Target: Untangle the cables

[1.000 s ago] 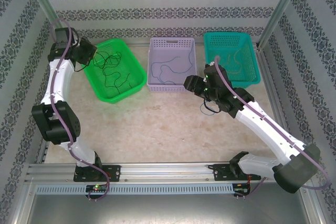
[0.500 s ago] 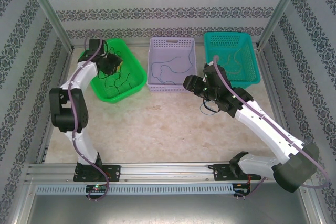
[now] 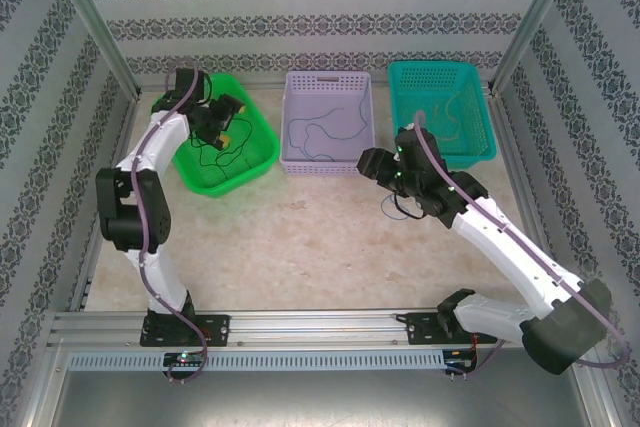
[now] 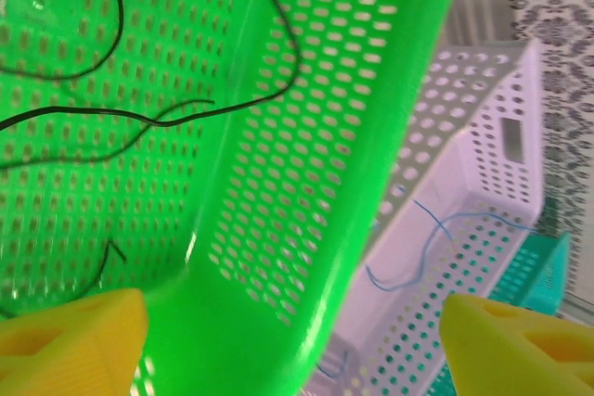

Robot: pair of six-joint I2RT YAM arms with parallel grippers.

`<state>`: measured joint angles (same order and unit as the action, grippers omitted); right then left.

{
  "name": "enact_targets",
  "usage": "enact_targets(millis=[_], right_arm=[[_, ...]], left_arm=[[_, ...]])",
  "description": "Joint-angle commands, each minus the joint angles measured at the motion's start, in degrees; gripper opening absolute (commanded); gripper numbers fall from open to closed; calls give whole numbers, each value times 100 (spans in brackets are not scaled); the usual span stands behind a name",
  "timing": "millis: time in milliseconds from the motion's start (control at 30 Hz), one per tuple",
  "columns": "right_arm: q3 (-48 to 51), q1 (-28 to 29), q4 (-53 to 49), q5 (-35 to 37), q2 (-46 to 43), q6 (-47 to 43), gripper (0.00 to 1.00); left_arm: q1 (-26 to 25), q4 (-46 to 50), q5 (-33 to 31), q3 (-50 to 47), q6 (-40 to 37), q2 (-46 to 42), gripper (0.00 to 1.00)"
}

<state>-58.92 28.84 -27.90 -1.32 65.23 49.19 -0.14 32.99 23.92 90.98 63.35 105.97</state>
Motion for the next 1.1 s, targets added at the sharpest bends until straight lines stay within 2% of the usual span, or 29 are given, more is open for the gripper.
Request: enact_targets(millis=[0, 133, 233, 400, 533, 600, 700, 1067], right_arm=[[230, -352, -430, 223, -208, -138, 59], [663, -1211, -1132, 276, -192, -104, 60], [1112, -1884, -1069, 91, -183, -216, 59], [1647, -2848, -607, -49, -19, -88, 59], [1611, -3443, -408, 248, 383, -474, 59], [1482, -3638, -147, 260, 723, -915, 58], [1050, -3672, 112, -174, 1430, -1649, 55], [630, -3589, 680, -142, 2659, -2084, 48]], left_arm=[[-168, 358, -166, -201, 495, -764, 83], [-883, 241, -545, -390, 266, -1423, 79], [-1686, 361, -577, -557, -165, -1610, 68], [-3193, -130, -806, -1590, -454, -1971, 49], [-3939, -374, -953, -2051, -526, -2063, 40], [-4132, -252, -1070, -2071, -631, -2050, 38], [-4204, -210, -1100, -2063, -757, -2077, 38], [-4215, -239, -1135, -2097, -816, -2186, 38]])
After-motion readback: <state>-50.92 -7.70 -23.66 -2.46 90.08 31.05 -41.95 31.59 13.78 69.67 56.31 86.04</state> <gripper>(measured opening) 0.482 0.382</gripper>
